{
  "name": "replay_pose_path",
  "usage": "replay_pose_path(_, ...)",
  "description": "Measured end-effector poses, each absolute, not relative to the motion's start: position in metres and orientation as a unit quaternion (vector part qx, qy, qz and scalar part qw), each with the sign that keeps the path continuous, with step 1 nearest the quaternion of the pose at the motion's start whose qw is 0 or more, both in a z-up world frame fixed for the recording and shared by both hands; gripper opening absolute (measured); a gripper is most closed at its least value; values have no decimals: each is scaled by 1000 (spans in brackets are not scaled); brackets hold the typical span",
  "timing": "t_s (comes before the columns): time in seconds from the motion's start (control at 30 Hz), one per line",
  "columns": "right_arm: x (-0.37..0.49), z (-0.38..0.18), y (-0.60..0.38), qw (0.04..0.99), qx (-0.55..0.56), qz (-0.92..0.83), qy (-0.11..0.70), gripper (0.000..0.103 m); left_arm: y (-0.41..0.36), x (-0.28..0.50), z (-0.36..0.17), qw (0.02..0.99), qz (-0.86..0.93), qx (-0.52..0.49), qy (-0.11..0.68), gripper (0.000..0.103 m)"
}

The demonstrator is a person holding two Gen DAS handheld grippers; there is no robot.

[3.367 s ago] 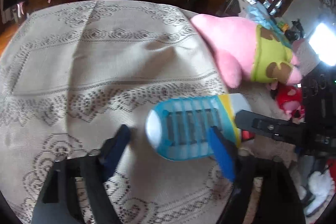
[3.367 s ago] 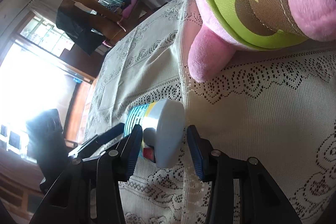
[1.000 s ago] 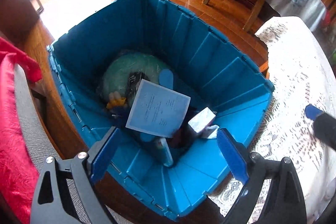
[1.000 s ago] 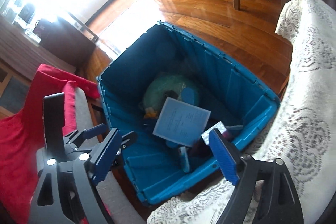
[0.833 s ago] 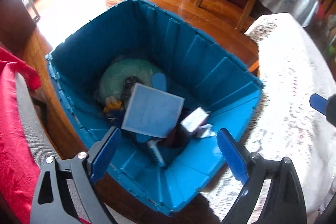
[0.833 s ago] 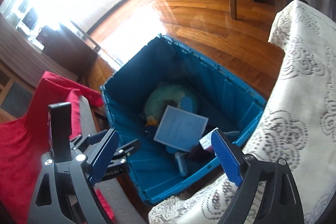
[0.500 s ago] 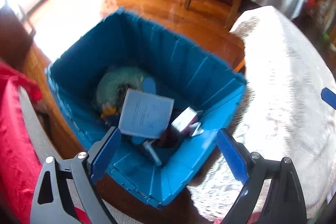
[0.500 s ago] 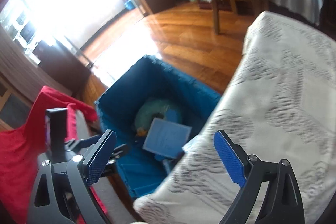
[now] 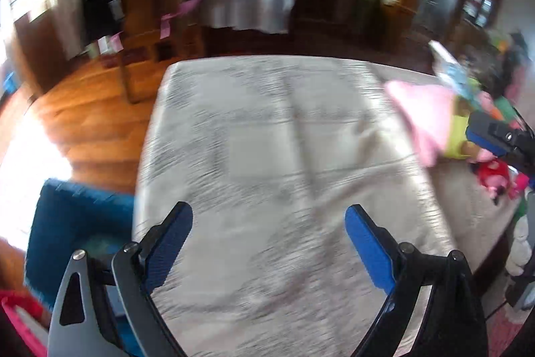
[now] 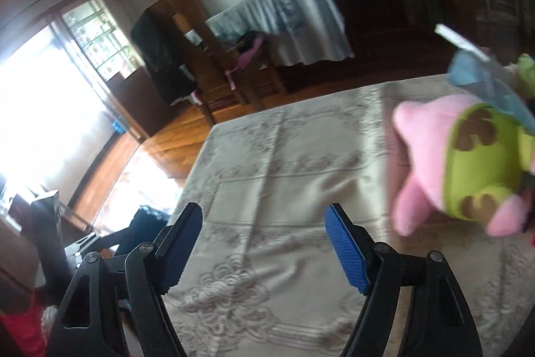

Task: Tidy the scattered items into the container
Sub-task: 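Move both tools back from the bin to the plush pile, then close both grippers on the pink pig plush in the red dress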

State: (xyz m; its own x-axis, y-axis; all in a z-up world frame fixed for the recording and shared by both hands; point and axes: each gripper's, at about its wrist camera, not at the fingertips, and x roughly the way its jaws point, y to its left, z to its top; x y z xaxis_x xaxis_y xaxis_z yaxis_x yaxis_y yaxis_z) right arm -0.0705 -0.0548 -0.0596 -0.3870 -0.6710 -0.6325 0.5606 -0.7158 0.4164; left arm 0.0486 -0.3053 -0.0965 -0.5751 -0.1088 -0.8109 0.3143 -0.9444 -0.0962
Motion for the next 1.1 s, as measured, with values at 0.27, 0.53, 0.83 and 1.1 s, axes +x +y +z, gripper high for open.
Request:
replay_pose_path(0.27,-105,-63,114,229,407,-877,-114,63,-176,-54,-78,-7,-898,433,77,94)
replay_pose_path(0.53,-140,-82,242,95,434,-882,-159,62,-69,-111,-73,-105,-898,423,68,93)
replay_pose_path(0.83,-167,-117,276,94,480,-856,-167,74,12,-110,-108,-170,-886,432,10,93)
replay_pose_path(1.1,-228,-168,253,89,539,-820,-169,99,-39,-112,-117,-129,-888,438,49,93)
